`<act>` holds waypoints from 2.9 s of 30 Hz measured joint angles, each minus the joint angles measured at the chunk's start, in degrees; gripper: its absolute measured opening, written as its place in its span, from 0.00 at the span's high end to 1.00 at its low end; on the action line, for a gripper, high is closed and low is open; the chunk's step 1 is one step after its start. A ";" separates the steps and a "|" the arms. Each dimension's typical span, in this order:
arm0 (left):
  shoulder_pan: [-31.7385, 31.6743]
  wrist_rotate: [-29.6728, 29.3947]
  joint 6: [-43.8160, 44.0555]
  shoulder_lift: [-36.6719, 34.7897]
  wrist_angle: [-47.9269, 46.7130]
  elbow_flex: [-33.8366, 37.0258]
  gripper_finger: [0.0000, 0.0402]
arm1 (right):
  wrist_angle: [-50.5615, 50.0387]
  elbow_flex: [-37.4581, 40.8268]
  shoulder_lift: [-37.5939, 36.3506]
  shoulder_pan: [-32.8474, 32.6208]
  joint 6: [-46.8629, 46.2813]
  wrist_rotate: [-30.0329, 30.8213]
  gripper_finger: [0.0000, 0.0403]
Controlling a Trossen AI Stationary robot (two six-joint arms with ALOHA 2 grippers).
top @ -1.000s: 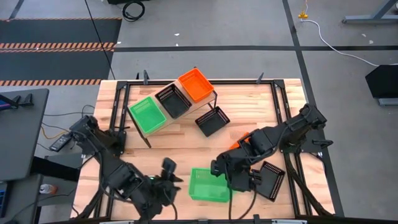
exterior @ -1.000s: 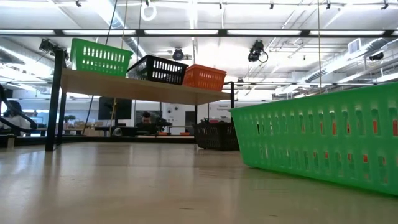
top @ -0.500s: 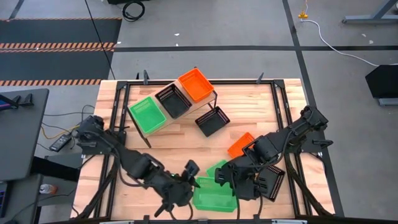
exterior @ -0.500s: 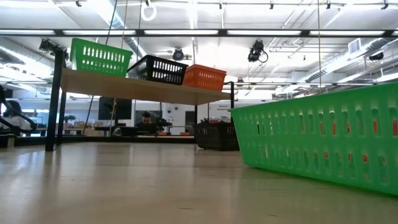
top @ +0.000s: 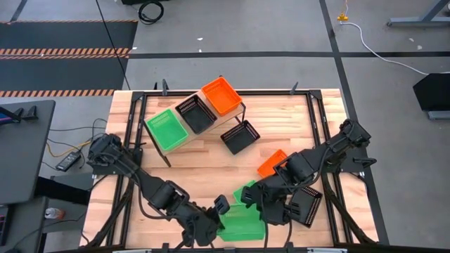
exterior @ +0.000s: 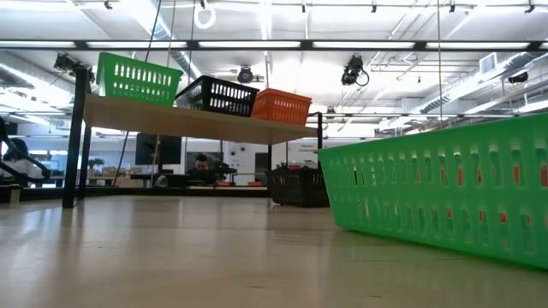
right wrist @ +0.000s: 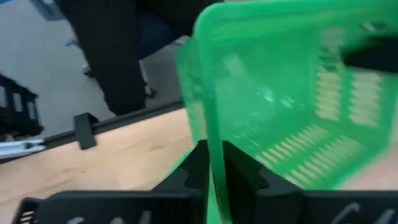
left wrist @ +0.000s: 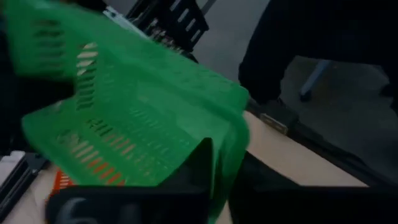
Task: Stack baskets on shelf by color
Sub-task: Stack the top green basket on the green basket on the shelf
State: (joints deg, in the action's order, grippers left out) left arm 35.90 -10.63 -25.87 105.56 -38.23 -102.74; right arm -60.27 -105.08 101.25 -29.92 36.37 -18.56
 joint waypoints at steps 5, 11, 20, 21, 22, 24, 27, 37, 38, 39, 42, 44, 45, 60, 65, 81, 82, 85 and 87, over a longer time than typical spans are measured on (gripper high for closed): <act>-0.41 0.37 0.29 0.02 -0.12 0.00 0.97 | 0.44 0.00 -0.02 0.58 -4.18 0.72 0.79; -0.69 -0.52 1.50 0.02 -5.30 0.00 0.99 | 1.40 0.07 -0.02 1.27 -6.20 7.38 0.64; -1.24 0.00 7.24 0.33 -10.53 -0.07 0.99 | 1.81 0.07 -0.02 4.45 -5.87 9.96 0.44; -1.33 -0.39 8.35 0.33 -12.32 -0.07 0.99 | 1.33 0.07 -0.02 4.77 -5.87 11.33 0.42; -1.45 -0.84 9.33 0.33 -13.94 -0.07 0.99 | 0.81 0.07 -0.02 5.09 -5.86 12.84 0.41; -1.55 -1.36 10.53 0.33 -16.12 -0.07 0.99 | -0.03 0.07 -0.02 5.69 -5.85 15.86 0.38; -1.56 -3.08 12.55 0.34 -18.16 -0.07 0.99 | -1.22 0.07 -0.04 6.85 -5.94 21.22 0.35; -2.74 -9.63 24.49 -0.91 -28.07 0.00 0.98 | -10.36 -0.02 -0.11 11.70 -14.87 40.50 0.33; -2.77 -10.53 25.45 -1.51 -28.05 -0.01 0.98 | -11.80 -0.02 -0.11 12.30 -16.11 41.15 0.33; -2.82 -11.48 26.70 -2.18 -28.16 0.00 0.98 | -13.22 -0.02 -0.11 12.94 -17.37 41.26 0.33; -3.44 -14.21 32.27 -4.21 -28.74 -0.02 0.99 | -17.17 -0.02 -0.11 15.01 -21.49 40.90 0.33; -4.15 -16.38 37.62 -5.81 -31.13 -0.01 0.99 | -19.30 -0.02 -0.11 16.59 -23.42 39.47 0.33; -4.54 -17.12 40.01 -6.71 -32.50 -0.01 0.99 | -20.10 -0.02 -0.11 17.38 -24.28 38.34 0.33; -12.81 -14.49 57.92 -13.29 -51.68 -7.51 0.99 | -23.72 9.31 -0.15 25.22 -26.35 29.49 0.33; -19.16 -10.74 56.53 -13.22 -51.92 -10.25 0.99 | -23.34 13.71 -0.15 27.75 -27.47 27.33 0.33; -35.48 -1.68 59.06 -13.11 -51.78 -9.31 0.99 | -14.66 38.83 -11.69 32.04 -29.37 21.59 0.33; -35.84 -1.09 58.40 -13.11 -51.78 -9.31 0.99 | -13.93 40.27 -13.17 32.27 -29.65 21.54 0.33; -35.93 -0.17 56.85 -13.11 -51.78 -9.31 0.99 | -11.96 43.79 -17.51 32.91 -32.52 21.52 0.33; -35.85 0.01 55.62 -13.11 -51.78 -9.31 0.99 | -10.91 45.56 -20.25 33.03 -34.97 21.52 0.33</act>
State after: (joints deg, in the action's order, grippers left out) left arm 0.04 -10.62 29.75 92.44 -90.02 -112.05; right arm -71.18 -59.52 81.00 3.11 1.41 2.96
